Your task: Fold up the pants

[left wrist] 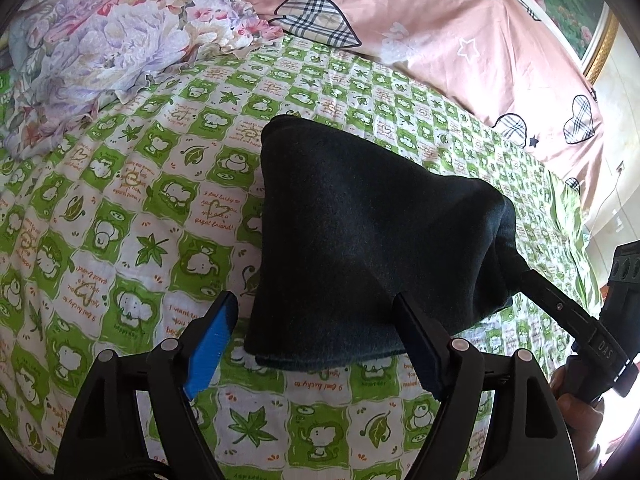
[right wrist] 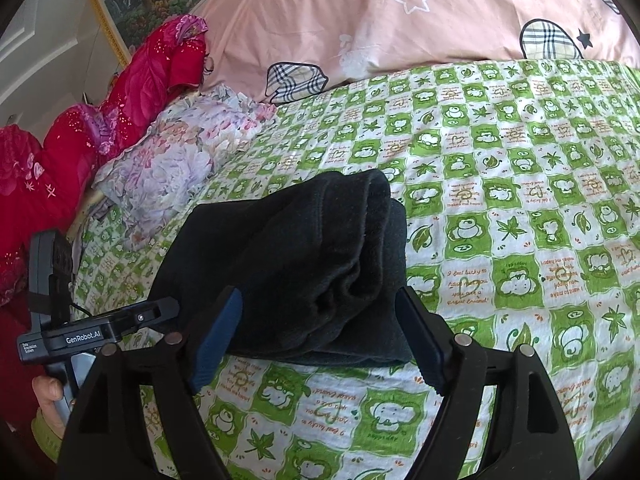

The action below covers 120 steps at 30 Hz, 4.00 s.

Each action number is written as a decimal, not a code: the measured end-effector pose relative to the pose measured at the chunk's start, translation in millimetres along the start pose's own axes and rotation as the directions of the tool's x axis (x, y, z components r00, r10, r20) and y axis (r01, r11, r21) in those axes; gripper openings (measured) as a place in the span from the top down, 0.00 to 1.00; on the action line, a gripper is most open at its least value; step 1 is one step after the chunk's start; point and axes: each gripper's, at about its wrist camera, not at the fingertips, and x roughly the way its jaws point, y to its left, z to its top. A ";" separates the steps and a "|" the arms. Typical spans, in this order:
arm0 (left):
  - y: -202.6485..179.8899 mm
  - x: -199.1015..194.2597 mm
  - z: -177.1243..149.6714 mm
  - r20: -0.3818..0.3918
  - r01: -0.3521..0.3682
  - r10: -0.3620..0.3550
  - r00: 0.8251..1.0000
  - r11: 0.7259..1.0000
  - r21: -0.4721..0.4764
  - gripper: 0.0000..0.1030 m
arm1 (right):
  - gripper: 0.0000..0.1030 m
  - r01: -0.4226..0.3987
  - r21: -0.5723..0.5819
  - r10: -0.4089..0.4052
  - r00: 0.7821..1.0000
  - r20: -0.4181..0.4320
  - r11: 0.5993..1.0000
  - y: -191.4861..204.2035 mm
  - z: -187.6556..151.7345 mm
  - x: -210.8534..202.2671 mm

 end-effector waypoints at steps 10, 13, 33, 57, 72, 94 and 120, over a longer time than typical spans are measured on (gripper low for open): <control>-2.0 -15.5 -11.0 0.031 -0.037 0.036 0.999 0.999 0.033 0.22 | 0.16 0.021 -0.057 -0.021 1.000 0.003 0.998 13.4 -10.7 -9.1; -5.1 -20.6 -16.6 0.039 -0.051 0.049 0.998 0.998 0.046 0.22 | 0.14 0.016 -0.077 -0.016 1.000 -0.001 0.997 17.5 -15.9 -11.6; -37.9 -68.7 -49.6 0.205 -0.195 0.165 0.965 0.972 0.134 0.19 | 0.01 0.046 -0.193 -0.037 0.998 0.051 0.980 37.3 -42.1 -29.1; -28.8 -67.1 -64.2 0.275 -0.279 0.233 0.933 0.950 0.142 0.17 | 0.00 0.072 -0.267 -0.041 0.992 0.120 0.961 50.7 -54.4 -23.5; -24.3 -45.2 -61.1 0.265 -0.295 0.248 0.932 0.944 0.151 0.16 | 0.00 0.067 -0.289 -0.040 0.994 0.099 0.955 49.3 -53.5 7.2; -23.8 -31.0 -60.9 0.236 -0.302 0.261 0.936 0.939 0.162 0.16 | 0.00 0.118 -0.271 -0.098 0.991 0.089 0.955 45.8 -62.2 17.2; -27.0 -31.8 -61.9 0.247 -0.314 0.264 0.932 0.930 0.193 0.15 | 0.00 0.104 -0.233 -0.085 0.992 0.093 0.967 41.3 -63.0 14.8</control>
